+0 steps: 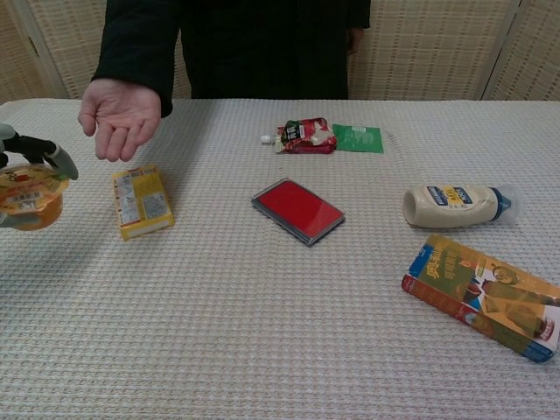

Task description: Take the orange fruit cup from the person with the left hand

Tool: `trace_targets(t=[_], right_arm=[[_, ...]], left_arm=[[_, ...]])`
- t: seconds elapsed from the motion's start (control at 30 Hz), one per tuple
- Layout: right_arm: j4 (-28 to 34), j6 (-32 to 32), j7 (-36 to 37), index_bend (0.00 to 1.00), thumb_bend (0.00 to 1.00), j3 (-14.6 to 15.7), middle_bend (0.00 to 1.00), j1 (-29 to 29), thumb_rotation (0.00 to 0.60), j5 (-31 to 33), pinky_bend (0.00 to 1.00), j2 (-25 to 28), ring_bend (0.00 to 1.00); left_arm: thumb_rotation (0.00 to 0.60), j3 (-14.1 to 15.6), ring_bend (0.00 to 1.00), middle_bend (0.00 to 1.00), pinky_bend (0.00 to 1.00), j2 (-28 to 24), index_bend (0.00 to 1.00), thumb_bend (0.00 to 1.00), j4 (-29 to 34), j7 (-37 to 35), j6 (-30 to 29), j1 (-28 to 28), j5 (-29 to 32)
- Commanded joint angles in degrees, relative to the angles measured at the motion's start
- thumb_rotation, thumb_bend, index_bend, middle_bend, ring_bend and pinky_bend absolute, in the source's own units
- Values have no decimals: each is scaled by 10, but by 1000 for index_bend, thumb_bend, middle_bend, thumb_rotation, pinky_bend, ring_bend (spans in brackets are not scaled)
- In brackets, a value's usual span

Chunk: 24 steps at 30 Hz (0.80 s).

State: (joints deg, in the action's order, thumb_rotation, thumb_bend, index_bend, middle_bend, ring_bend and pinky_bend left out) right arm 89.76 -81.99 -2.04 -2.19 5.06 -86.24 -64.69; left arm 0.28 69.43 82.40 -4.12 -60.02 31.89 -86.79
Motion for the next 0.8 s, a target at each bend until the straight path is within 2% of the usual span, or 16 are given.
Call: trace_targets(t=[0.03,0.2,0.27,0.4,0.47,0.57,0.8], right_arm=[[1,0,-1,102,256,0,203,-1,600,3,242,0,113],[2,-3,-1,102,256,-2,209,-1,600,1,242,0,113],[2,-4,-1,102,256,-2,209,-1,600,1,242,0,113],[3,-3,-2,102,256,-3,211,-1,600,4,242,1,113],[3,-3,-2,102,256,-3,213,-2,600,6,242,2,113],[2,-3,-2,102,256,-3,213,-2,600,7,242,2,113],[0,-4,2,102,256,-5,214,-3,600,9,242,4,114]], left_arm=[[600,-4,507,516,736,33,551,357,-37,-3,5,-1,12],[600,-7,506,505,735,59,480,355,-63,3,16,2,20],[600,-10,477,459,719,69,429,339,-71,11,15,2,25],[600,-13,225,178,497,73,123,231,-68,21,19,0,37],[600,-16,130,64,399,73,21,193,-62,25,15,-5,44],[600,-18,45,0,318,65,0,172,-47,25,14,-9,53],[600,-32,30,0,293,28,0,171,4,59,-9,-30,90]])
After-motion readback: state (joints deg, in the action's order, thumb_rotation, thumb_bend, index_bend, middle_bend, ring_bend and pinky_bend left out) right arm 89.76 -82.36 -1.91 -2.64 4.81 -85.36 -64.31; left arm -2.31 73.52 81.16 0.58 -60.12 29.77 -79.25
